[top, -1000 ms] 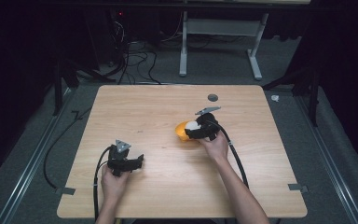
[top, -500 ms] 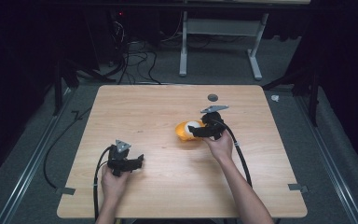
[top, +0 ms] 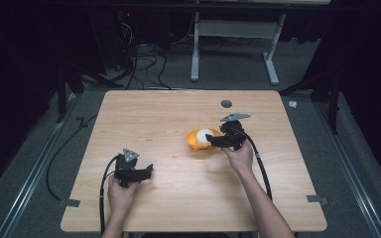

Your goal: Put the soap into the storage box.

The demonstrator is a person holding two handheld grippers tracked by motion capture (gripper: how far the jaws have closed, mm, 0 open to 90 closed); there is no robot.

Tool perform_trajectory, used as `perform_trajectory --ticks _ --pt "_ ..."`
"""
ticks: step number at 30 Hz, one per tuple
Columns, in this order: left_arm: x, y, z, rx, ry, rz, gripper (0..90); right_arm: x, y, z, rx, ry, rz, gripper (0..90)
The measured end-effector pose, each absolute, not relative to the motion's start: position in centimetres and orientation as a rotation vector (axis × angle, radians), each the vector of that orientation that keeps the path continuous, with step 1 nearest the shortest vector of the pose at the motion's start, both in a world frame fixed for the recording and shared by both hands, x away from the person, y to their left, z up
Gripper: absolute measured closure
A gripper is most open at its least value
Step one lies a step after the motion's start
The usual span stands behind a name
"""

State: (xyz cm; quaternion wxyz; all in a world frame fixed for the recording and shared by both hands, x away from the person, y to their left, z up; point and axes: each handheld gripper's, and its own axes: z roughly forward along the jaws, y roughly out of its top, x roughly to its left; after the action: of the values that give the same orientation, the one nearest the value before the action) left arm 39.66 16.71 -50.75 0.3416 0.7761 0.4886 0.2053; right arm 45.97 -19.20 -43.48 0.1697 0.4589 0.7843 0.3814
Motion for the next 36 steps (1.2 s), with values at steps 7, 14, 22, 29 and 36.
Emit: perform_trajectory --ticks 7,14,22,29,36 --pt "39.7 16.7 -50.7 2.018 1.271 0.534 19.0 45.8 -19.8 -43.2 1.297 2.213 1.092 29.4" --pt "39.7 16.7 -50.8 2.018 1.271 0.534 19.0 45.2 -20.4 -42.7 1.292 2.203 1.089 29.3" --pt "39.7 16.7 -50.7 2.018 1.271 0.534 19.1 44.7 -20.9 -42.0 1.283 2.183 1.097 29.4" --pt "39.7 16.7 -50.8 2.018 1.271 0.533 19.1 44.1 -21.5 -41.4 1.279 2.167 1.101 29.5" --pt "39.7 16.7 -50.8 2.018 1.271 0.533 19.0 43.6 -22.1 -40.8 1.272 2.146 1.109 29.6"
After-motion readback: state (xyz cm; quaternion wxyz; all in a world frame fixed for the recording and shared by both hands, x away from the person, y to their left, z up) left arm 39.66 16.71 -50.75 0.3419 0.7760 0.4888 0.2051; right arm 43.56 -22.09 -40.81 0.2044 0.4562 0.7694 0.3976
